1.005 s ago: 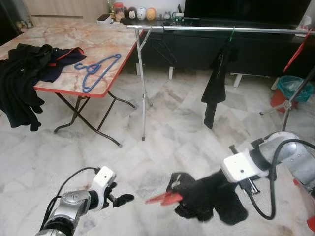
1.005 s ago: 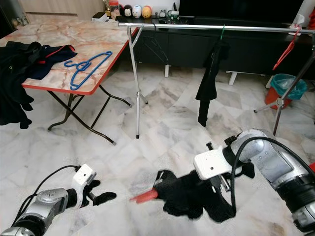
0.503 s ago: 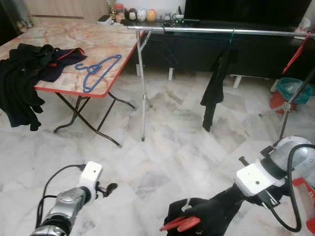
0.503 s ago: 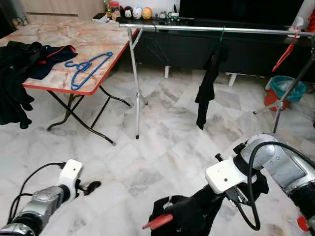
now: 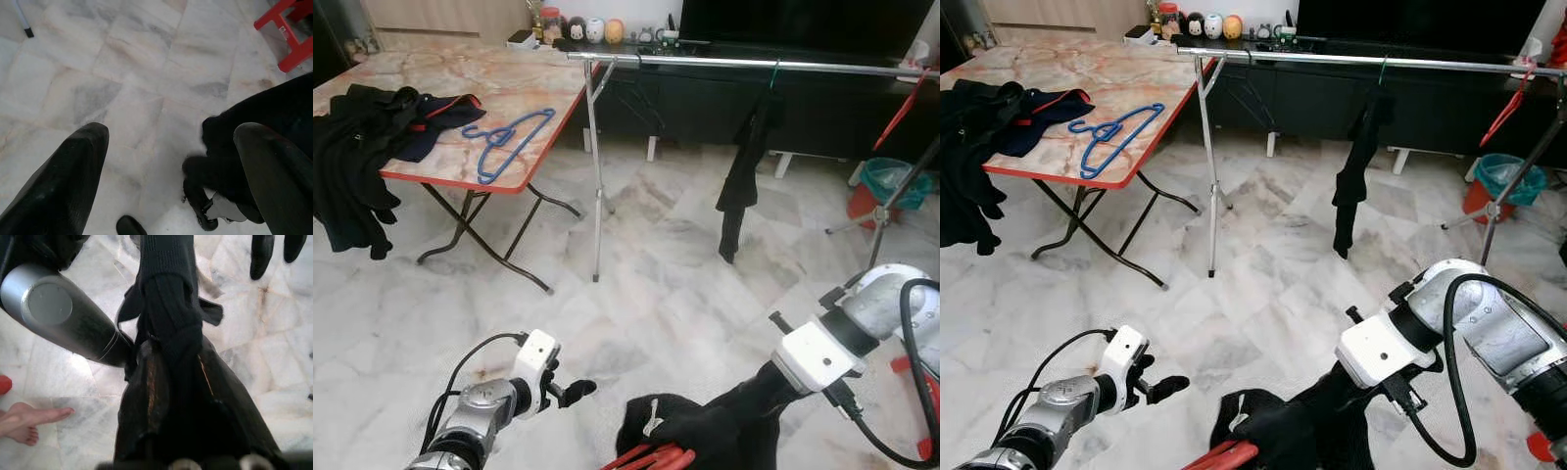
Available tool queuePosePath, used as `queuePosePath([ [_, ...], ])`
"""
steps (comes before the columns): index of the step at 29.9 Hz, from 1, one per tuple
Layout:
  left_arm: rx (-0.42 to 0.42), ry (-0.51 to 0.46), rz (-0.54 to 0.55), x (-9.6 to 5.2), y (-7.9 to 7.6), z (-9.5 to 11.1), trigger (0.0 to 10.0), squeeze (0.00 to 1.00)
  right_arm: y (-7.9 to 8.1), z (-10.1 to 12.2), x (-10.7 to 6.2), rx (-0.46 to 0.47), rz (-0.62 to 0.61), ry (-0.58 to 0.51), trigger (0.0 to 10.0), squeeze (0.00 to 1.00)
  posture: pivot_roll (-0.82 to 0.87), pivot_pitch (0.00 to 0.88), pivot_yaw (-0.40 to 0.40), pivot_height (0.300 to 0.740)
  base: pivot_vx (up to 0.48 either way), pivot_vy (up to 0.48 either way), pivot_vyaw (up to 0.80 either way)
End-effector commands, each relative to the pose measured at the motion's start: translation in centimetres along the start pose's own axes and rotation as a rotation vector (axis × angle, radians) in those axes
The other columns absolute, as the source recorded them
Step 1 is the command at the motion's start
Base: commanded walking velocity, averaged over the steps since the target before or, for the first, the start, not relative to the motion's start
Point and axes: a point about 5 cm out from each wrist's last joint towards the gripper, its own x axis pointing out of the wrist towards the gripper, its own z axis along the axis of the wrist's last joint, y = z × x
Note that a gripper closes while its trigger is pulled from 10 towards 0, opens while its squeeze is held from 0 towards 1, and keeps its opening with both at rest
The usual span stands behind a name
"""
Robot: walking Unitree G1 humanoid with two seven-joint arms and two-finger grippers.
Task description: Hang hanger
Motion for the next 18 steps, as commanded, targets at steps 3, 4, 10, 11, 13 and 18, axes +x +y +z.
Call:
queuePosePath([
  [3,-0.007,-0.022,-0.033,0.12,-0.13,0.42,10.0,1.0,-0.41,1.84,-0.47,-0.057,-0.01,-0.072,10.0,0.0,-0.08,0.011,-0.042,0.74,0.0,0.0,0.0],
  [4,-0.009,-0.029,-0.047,0.16,-0.26,0.47,10.0,1.0,-0.37,1.88,-0.49,-0.056,-0.007,-0.072,10.0,0.0,-0.08,0.011,-0.043,0.74,0.0,0.0,0.0],
  [10,-0.028,-0.039,-0.109,0.17,-0.67,0.4,10.0,1.0,-0.26,1.96,-0.73,-0.043,-0.005,-0.083,10.0,0.0,-0.08,0.011,-0.045,0.74,0.0,0.0,0.0],
  [11,-0.028,-0.039,-0.109,0.17,-0.67,0.4,10.0,1.0,-0.26,1.96,-0.73,-0.043,-0.005,-0.083,10.0,0.0,-0.08,0.011,-0.045,0.74,0.0,0.0,0.0],
  [13,-0.019,-0.027,-0.126,0.05,-0.72,0.14,10.0,1.0,-0.31,1.57,-0.68,-0.032,0.002,-0.05,10.0,0.0,-0.08,0.013,-0.046,0.74,0.0,0.0,0.0],
  [18,-0.03,-0.023,-0.156,-0.31,-0.7,-0.17,10.0,1.0,-0.26,1.77,-0.39,-0.027,0.01,-0.067,10.0,0.0,-0.08,0.012,-0.046,0.74,0.0,0.0,0.0],
])
